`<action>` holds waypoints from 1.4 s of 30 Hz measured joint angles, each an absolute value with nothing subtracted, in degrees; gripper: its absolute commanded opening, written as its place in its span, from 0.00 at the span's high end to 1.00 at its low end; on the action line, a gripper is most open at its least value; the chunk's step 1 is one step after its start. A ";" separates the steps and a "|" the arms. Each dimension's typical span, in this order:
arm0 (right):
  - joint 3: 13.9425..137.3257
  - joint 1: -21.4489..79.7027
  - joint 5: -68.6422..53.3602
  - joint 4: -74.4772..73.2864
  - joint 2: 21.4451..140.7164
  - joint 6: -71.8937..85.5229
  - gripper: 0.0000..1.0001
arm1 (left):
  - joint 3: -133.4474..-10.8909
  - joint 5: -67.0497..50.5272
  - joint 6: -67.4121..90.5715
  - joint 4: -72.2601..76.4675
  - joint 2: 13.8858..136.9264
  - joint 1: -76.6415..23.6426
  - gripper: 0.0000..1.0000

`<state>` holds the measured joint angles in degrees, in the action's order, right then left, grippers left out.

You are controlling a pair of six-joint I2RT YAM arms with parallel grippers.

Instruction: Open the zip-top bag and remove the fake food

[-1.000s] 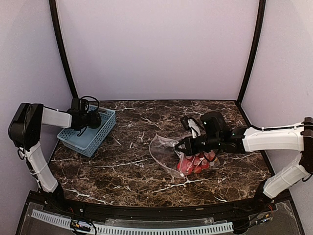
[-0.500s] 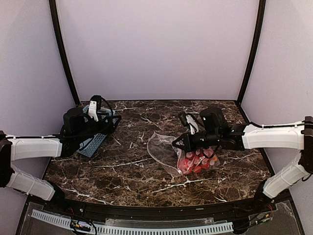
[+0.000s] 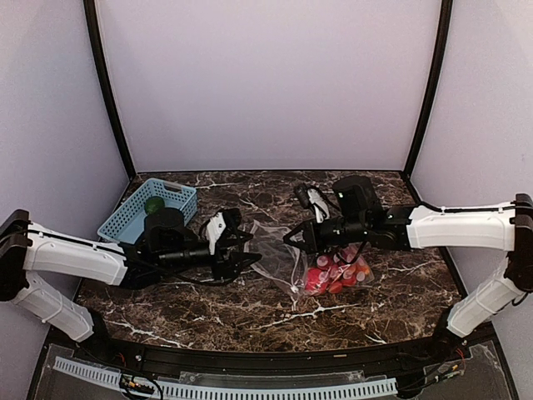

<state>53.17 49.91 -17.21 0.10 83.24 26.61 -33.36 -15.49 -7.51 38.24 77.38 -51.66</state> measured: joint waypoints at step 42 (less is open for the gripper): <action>37.71 25.45 -17.08 -17.28 66.87 24.40 0.25 | -40.80 -15.81 -11.53 53.28 104.01 -55.90 0.25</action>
